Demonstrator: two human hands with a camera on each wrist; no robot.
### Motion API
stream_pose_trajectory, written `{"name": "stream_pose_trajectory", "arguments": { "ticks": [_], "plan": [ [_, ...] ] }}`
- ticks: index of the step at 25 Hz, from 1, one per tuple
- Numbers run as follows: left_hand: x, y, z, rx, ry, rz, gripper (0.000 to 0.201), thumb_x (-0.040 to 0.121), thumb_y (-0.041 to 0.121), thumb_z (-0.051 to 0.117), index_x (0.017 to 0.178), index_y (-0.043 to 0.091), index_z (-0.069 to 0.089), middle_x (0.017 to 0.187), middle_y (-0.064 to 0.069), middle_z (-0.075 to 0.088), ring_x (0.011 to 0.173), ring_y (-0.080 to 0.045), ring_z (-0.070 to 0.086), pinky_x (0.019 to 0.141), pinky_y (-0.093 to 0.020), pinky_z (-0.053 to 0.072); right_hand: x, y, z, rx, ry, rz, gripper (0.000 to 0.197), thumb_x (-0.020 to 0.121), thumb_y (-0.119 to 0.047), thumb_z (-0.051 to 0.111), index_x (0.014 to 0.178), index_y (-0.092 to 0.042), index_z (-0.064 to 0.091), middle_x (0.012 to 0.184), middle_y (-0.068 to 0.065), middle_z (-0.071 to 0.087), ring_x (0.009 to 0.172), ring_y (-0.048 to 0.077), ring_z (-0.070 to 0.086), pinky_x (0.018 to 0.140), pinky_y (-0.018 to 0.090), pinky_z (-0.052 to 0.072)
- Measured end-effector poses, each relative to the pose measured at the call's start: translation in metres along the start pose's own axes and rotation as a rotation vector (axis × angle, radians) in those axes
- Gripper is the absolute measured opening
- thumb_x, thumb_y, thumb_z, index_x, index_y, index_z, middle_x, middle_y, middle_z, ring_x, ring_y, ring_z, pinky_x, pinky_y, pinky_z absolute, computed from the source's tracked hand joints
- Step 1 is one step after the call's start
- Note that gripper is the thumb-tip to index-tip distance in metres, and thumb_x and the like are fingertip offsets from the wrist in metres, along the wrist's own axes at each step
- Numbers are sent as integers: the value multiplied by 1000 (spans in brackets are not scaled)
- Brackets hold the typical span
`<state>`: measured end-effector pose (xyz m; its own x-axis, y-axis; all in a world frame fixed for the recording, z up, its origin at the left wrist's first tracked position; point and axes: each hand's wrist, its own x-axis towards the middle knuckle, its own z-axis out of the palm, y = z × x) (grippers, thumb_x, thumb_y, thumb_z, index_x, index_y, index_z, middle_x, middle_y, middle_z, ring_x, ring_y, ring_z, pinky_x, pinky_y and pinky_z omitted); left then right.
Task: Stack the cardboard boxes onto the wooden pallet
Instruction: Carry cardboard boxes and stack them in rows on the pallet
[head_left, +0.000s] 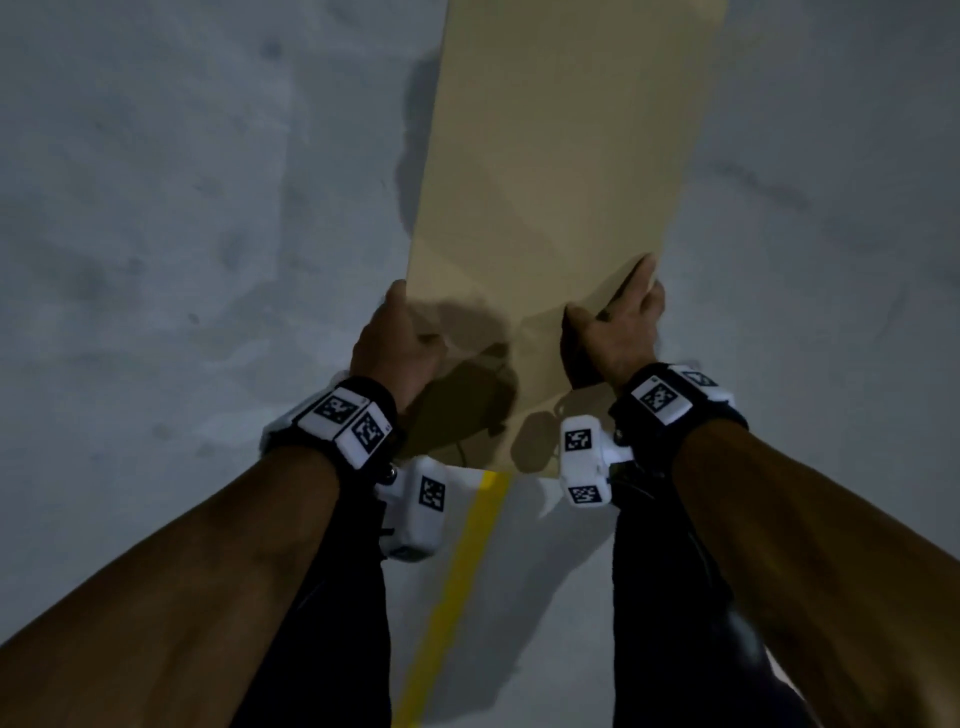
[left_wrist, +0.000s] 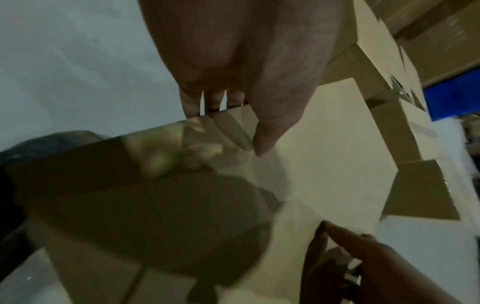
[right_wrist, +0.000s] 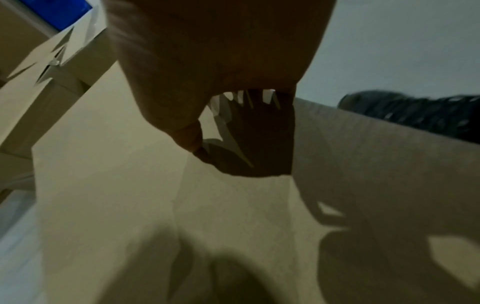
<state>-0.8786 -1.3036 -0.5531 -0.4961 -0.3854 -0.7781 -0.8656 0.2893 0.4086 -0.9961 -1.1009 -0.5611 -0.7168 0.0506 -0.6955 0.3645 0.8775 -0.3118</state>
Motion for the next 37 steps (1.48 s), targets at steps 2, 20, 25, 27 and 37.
{"name": "stream_pose_trajectory", "arguments": {
  "ticks": [2,20,25,27,37],
  "plan": [
    [-3,-4,2,68,19,45,77,91,21,65,156,18,23,151,-10,43,136,-33,42,110,-43,38,1,5,1,0,11,-12,99,94,-42,61,158,-24,-11,166,12,-9,150,41,13,121,45,17],
    [-68,125,116,384,-1,441,55,101,43,46,151,23,38,155,-4,35,141,-26,30,112,-41,35,39,120,-152,513,-295,68,66,101,-59,38,158,-28,25,162,-5,27,149,18,27,120,35,18],
    [-31,166,154,349,55,253,71,95,46,59,155,24,27,165,-8,6,150,-31,12,118,-49,25,47,162,-181,763,-204,179,76,93,-69,45,157,-34,25,155,-11,35,144,15,33,119,37,22],
    [-18,183,167,239,30,224,83,91,45,66,157,28,19,165,-10,-4,151,-33,8,120,-48,22,57,175,-187,723,-178,93,71,98,-44,56,158,-32,19,151,-9,40,137,14,40,108,29,32],
    [-6,204,177,-34,100,231,102,82,27,80,158,34,12,163,-5,15,147,-22,21,104,-24,21,70,174,-183,499,-38,-161,120,76,-31,84,158,-35,-3,158,0,31,139,26,37,110,44,41]
  ]
}}
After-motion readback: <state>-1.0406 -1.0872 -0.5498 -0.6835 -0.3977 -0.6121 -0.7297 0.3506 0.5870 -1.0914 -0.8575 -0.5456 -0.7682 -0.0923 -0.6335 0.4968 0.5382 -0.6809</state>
